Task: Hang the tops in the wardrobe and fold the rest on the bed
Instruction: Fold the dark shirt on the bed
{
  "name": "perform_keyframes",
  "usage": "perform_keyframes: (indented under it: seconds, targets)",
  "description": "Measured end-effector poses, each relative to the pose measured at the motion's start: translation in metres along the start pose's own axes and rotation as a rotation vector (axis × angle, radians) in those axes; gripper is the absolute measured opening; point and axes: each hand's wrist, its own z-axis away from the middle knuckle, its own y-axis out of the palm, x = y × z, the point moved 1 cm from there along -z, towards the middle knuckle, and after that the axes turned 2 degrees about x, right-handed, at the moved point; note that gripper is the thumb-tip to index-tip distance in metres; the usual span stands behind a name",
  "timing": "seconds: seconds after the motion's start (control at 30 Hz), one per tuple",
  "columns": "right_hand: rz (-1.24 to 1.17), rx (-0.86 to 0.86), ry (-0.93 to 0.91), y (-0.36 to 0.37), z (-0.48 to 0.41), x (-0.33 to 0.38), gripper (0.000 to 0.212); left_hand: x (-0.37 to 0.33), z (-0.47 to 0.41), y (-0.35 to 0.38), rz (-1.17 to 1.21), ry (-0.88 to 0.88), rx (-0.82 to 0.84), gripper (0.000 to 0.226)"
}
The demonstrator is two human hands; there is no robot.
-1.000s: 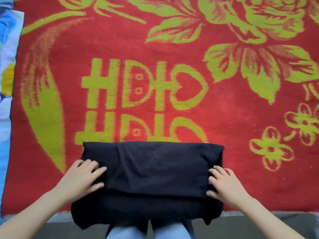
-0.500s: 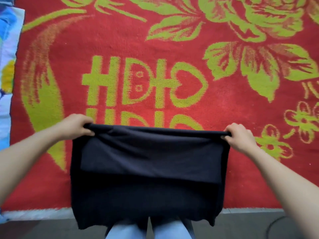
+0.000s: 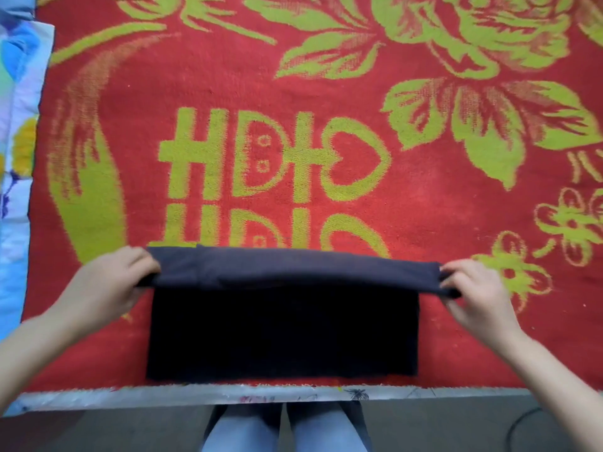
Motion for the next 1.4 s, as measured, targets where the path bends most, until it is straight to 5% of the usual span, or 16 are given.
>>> perform_keyframes:
  seconds: [0.17,0.27,0.37,0.47,0.5,0.57,0.63,0.7,0.8,0.97,1.13,1.27,1.33,1.4]
  targets:
    - [0.171,0.025,-0.294,0.038,0.091,0.026,0.02,-0.032,0.067,0.046,-0.116,0.071,0.118,0.023]
    - [0.317,0.347,-0.272,0.073,0.116,0.036,0.025,-0.048,0.093,0.083,-0.159,0.053,0.271,0.042]
    - [0.234,0.488,0.021,0.093,0.12,0.039,0.052,-0.056,0.088,0.089,-0.176,-0.055,0.225,0.023]
    - [-0.003,0.345,0.526,0.093,0.096,0.055,0.033,-0.069,0.062,0.079,-0.179,-0.178,0.171,0.038]
    - [-0.071,0.282,0.726,0.096,0.088,0.056,0.033,-0.074,0.054,0.079,-0.187,-0.194,0.196,0.046]
    - [-0.32,0.253,1.099,0.099,0.076,0.06,0.069,-0.078,0.044,0.086,-0.172,-0.269,0.356,0.056]
    - [-0.522,0.195,1.268,0.103,0.069,0.061,0.082,-0.082,0.037,0.095,-0.115,-0.36,0.526,0.06]
    - [-0.622,0.174,1.306,0.104,0.066,0.059,0.067,-0.084,0.029,0.102,-0.11,-0.479,0.529,0.066]
    - [-0.789,0.254,1.313,0.088,0.061,0.056,0.014,-0.086,0.025,0.109,-0.15,-0.587,0.617,0.067]
    - [-0.809,0.192,1.091,0.039,0.04,0.073,0.011,-0.091,0.024,0.103,-0.114,-0.663,0.633,0.068]
    - [-0.572,0.105,0.7,0.018,0.002,0.181,0.026,-0.087,0.055,0.097,0.113,-0.73,0.408,0.074]
    - [-0.431,0.027,0.259,0.045,-0.042,0.304,0.021,-0.082,0.082,0.094,0.892,-0.987,-0.117,0.055]
    - [-0.384,0.198,0.122,0.064,-0.062,0.348,0.021,-0.078,0.087,0.083,1.381,-1.22,-0.466,0.045]
    - [-0.445,0.574,0.108,0.078,-0.074,0.373,0.034,-0.07,0.094,0.074,1.647,-1.401,-0.743,0.046]
